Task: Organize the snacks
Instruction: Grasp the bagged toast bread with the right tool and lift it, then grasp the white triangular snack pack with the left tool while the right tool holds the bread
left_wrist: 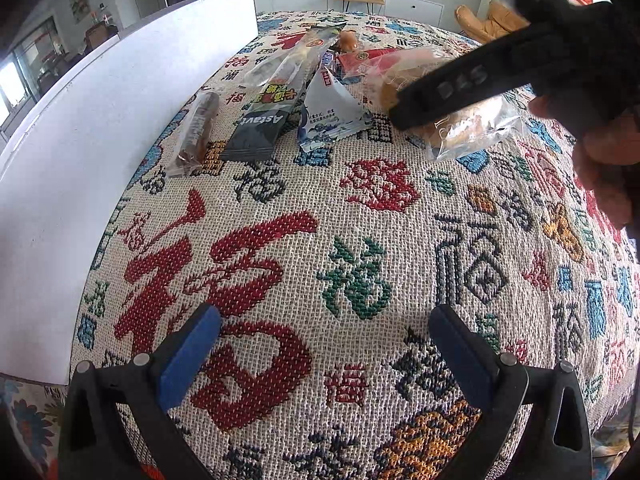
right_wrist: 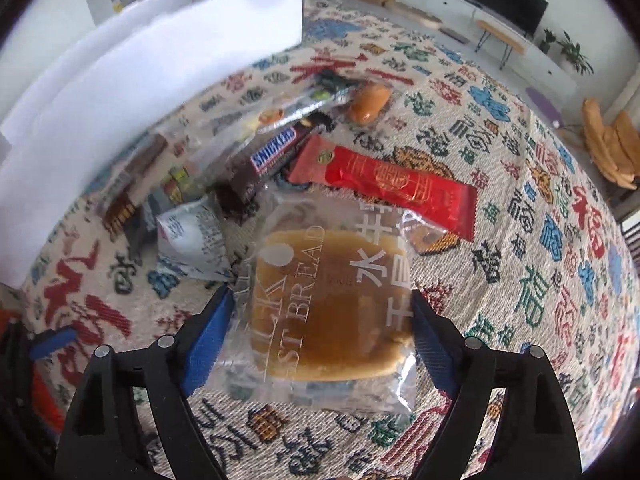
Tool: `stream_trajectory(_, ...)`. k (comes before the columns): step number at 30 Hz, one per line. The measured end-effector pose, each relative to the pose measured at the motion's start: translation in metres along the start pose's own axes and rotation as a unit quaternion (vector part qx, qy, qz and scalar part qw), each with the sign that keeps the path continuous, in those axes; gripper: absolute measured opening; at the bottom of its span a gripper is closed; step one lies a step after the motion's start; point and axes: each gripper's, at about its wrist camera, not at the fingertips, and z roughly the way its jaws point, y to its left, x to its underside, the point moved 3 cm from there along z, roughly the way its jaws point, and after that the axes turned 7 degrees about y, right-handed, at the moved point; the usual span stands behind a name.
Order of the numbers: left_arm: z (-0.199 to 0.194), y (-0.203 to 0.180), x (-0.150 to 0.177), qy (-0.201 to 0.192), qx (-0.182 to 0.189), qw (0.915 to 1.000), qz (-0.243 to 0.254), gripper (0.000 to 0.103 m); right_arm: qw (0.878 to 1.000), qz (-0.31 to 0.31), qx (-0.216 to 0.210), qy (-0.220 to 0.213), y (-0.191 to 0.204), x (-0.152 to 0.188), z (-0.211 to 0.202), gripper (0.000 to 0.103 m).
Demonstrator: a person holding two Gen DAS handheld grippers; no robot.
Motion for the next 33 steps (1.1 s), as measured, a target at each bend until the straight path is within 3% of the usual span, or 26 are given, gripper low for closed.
stream_trajectory(1,0.000,0.000,-0.001,0.000,0.000,1.0000,0.000,0.103,1.000,-0.001,0.012,0.013,0.002,0.001,0.011,0.089)
stream_trajectory(4,0.000,0.000,0.000,0.000,0.001,1.0000,0.001,0.103,0.999,0.008,0.021,-0.027,-0.003,0.003,0.014,0.087)
stream_trajectory(6,0.000,0.000,0.001,0.000,0.001,1.0000,0.001,0.103,0.998,0.027,0.019,-0.052,-0.009,0.010,0.010,0.076)
stream_trajectory(9,0.000,0.000,0.001,-0.001,0.001,1.0000,0.001,0.103,0.996,0.043,0.008,-0.076,-0.021,0.025,-0.004,0.076)
stream_trajectory(16,0.001,0.001,0.001,-0.001,0.001,1.0000,0.001,0.103,0.989,0.098,0.043,-0.104,-0.074,0.104,-0.032,0.076)
stream_trajectory(19,0.001,0.001,0.000,-0.001,0.002,1.0000,-0.001,0.103,0.984,0.133,0.027,-0.112,-0.092,0.140,-0.021,0.077)
stream_trajectory(21,-0.003,0.005,-0.002,-0.002,0.022,0.9997,-0.011,0.103,0.977,0.155,0.006,-0.144,-0.100,0.155,-0.022,0.078)
stream_trajectory(24,-0.015,0.016,-0.020,-0.033,0.086,0.9949,-0.041,0.102,0.971,0.182,-0.012,-0.156,-0.105,0.165,-0.019,0.081)
stream_trajectory(25,-0.018,0.018,-0.031,-0.045,0.088,0.9941,-0.045,0.102,0.970,0.188,-0.016,-0.153,-0.106,0.164,-0.018,0.081)
stream_trajectory(29,-0.012,0.010,-0.082,-0.072,0.065,0.9950,-0.021,0.096,0.970,0.191,-0.005,-0.149,-0.104,0.162,-0.016,0.082)
stream_trajectory(33,0.018,-0.008,-0.114,-0.068,0.031,0.9972,0.012,0.081,0.970,0.192,-0.007,-0.150,-0.104,0.164,-0.016,0.082)
